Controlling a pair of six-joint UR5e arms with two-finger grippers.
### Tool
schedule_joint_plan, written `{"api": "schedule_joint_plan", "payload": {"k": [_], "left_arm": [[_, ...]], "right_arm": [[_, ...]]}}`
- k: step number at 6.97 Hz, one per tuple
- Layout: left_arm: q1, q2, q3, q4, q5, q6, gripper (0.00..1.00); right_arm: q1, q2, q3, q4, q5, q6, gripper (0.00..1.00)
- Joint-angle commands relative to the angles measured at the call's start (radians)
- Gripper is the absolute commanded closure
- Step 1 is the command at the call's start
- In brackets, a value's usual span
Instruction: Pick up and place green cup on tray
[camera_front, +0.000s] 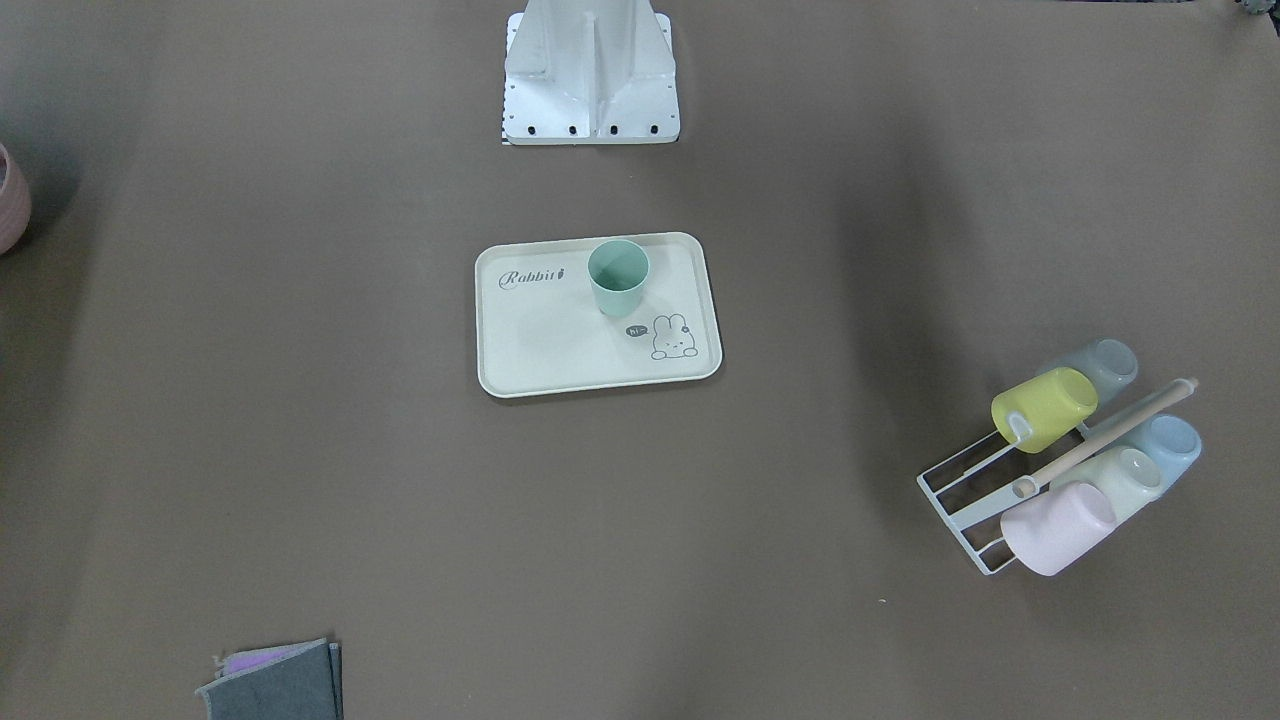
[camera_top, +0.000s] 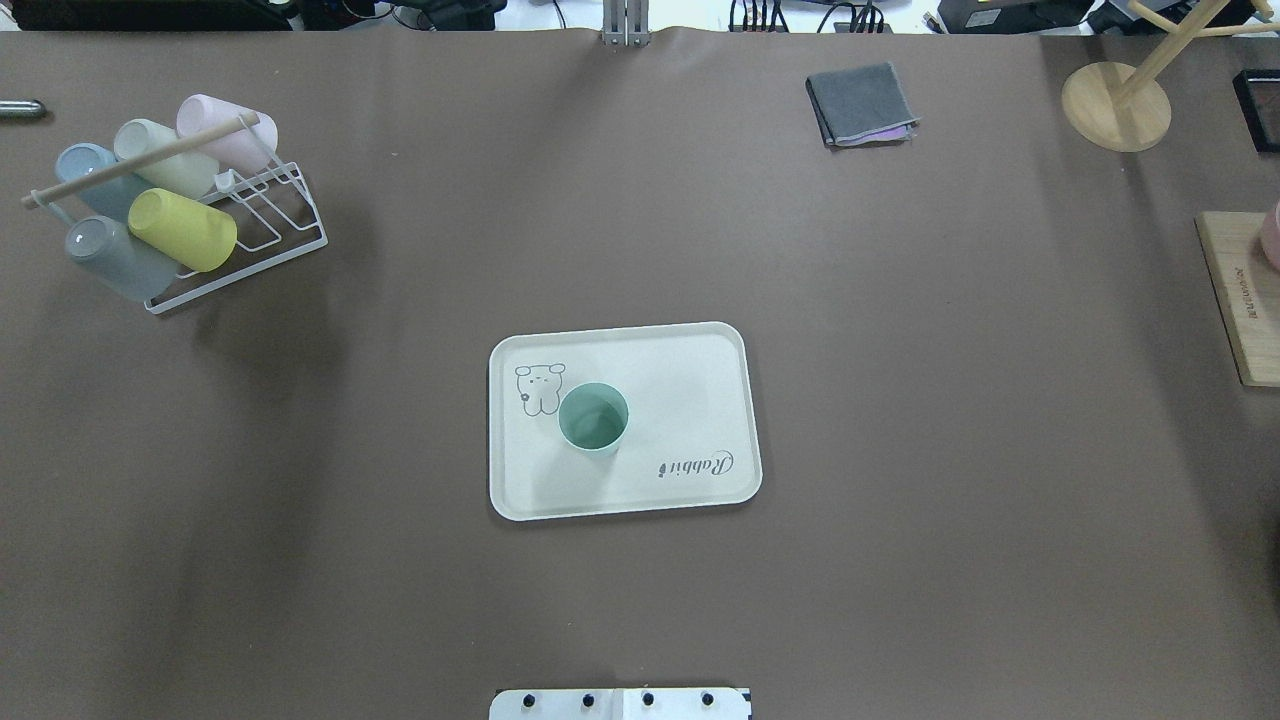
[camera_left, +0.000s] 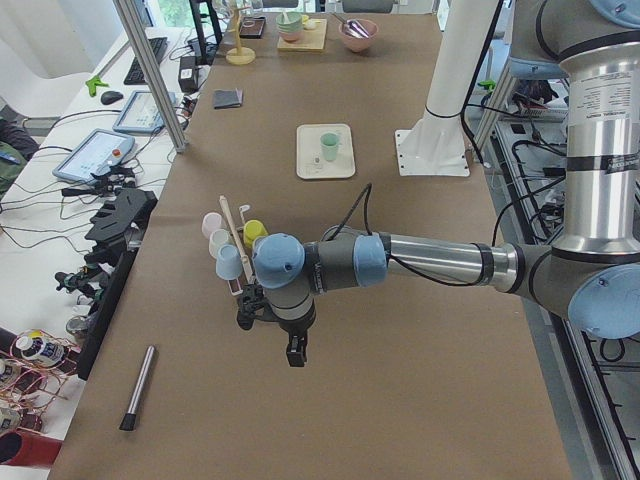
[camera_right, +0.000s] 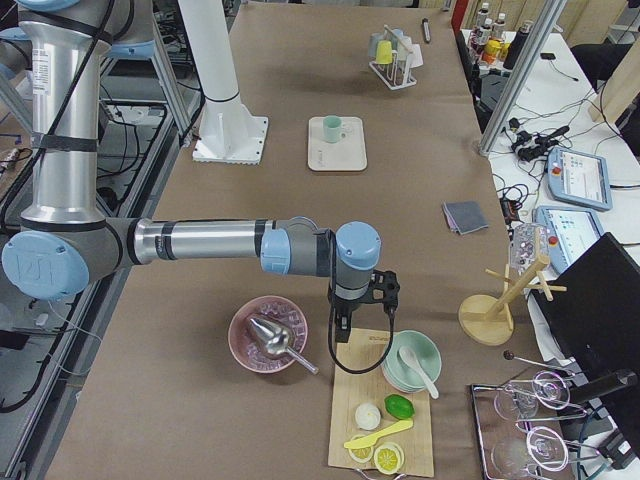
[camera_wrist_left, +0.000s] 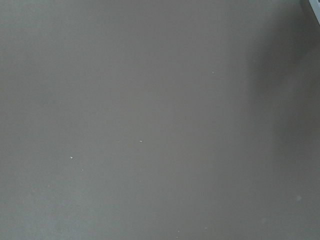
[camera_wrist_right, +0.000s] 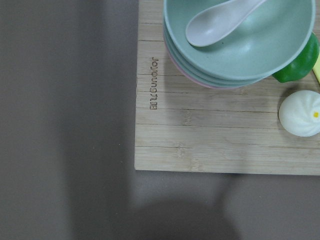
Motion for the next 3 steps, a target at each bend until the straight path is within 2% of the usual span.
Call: {"api": "schedule_joint_plan", "payload": {"k": [1, 3], "left_arm": [[0.000, -0.008, -0.005, 0.004, 0.005, 0.022, 0.02], [0.000, -0.017, -0.011, 0.002, 0.002, 0.022, 0.02]], "right_arm": [[0.000, -0.002, -0.001, 0.000, -0.002, 0.000, 0.00], [0.000, -0.003, 0.000, 0.000, -0.002, 0.000, 0.00]]}}
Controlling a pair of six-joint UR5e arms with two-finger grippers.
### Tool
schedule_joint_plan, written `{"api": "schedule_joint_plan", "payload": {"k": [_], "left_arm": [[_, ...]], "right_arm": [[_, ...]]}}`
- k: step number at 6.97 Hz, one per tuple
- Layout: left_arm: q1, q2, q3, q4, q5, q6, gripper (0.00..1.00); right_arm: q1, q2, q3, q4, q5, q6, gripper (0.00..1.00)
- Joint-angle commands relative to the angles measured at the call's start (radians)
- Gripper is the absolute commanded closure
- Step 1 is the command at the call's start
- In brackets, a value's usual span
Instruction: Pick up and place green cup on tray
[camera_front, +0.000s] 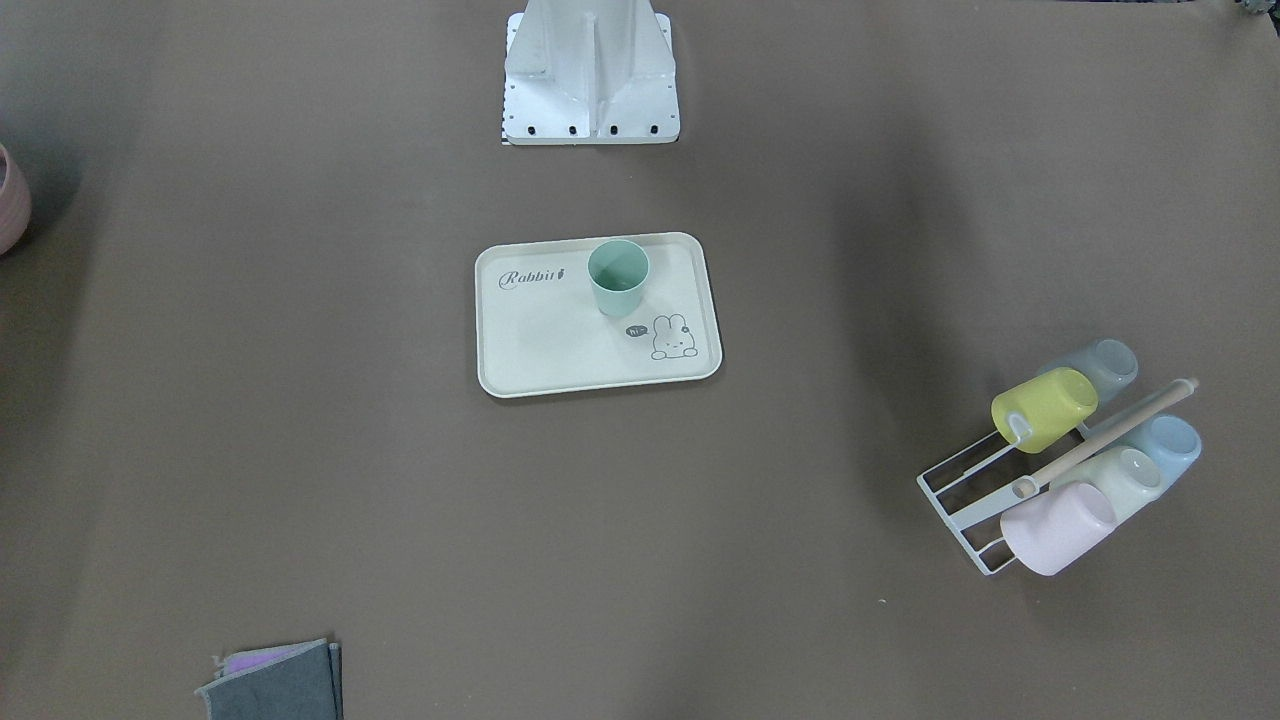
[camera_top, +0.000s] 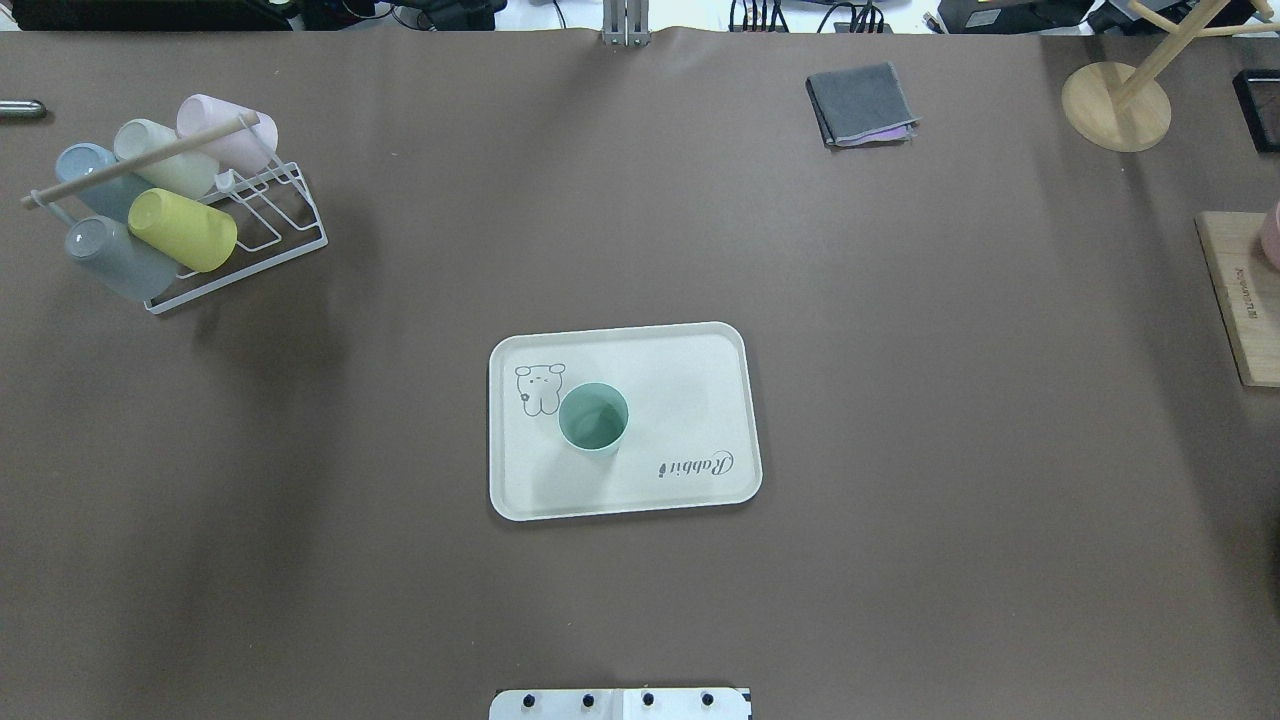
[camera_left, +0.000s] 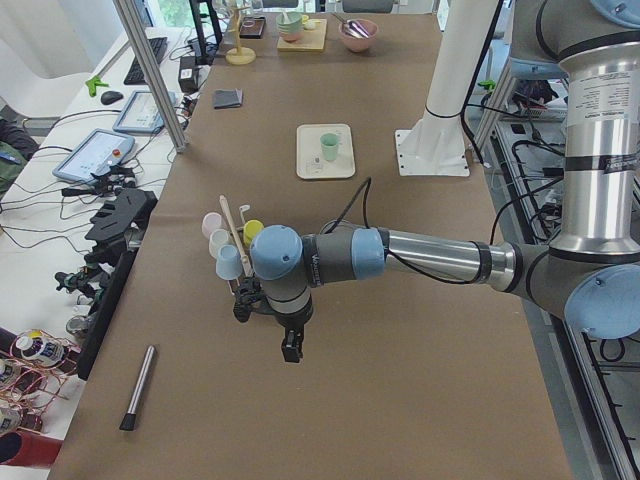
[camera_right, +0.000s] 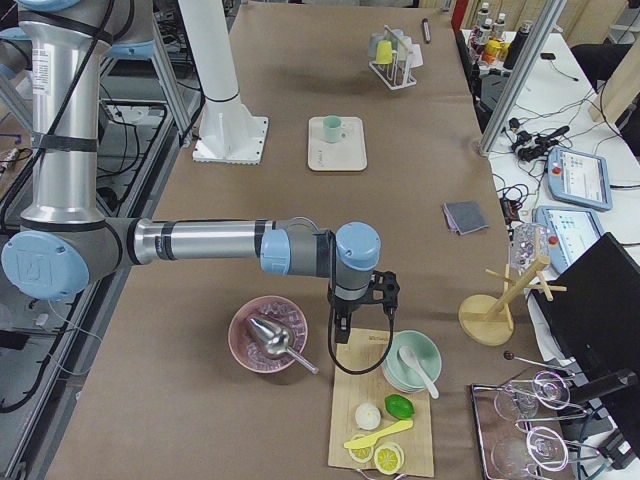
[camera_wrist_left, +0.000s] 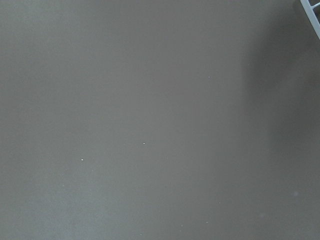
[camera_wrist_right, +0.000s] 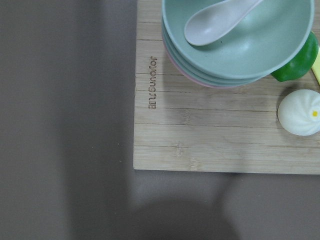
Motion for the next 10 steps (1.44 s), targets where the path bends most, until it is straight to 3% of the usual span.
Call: {"api": "schedule_joint_plan", "payload": {"k": [1, 10], "left_arm": [[0.000, -0.004, -0.002, -0.001, -0.005, 0.000, 0.02], [0.000, 0.005, -0.013, 0.001, -0.009, -0.001, 0.02]], "right_arm": [[0.000, 0.000, 0.001, 0.000, 0.004, 0.000, 0.00], [0.000, 0.003, 0.010, 0.002, 0.010, -0.005, 0.00]]}}
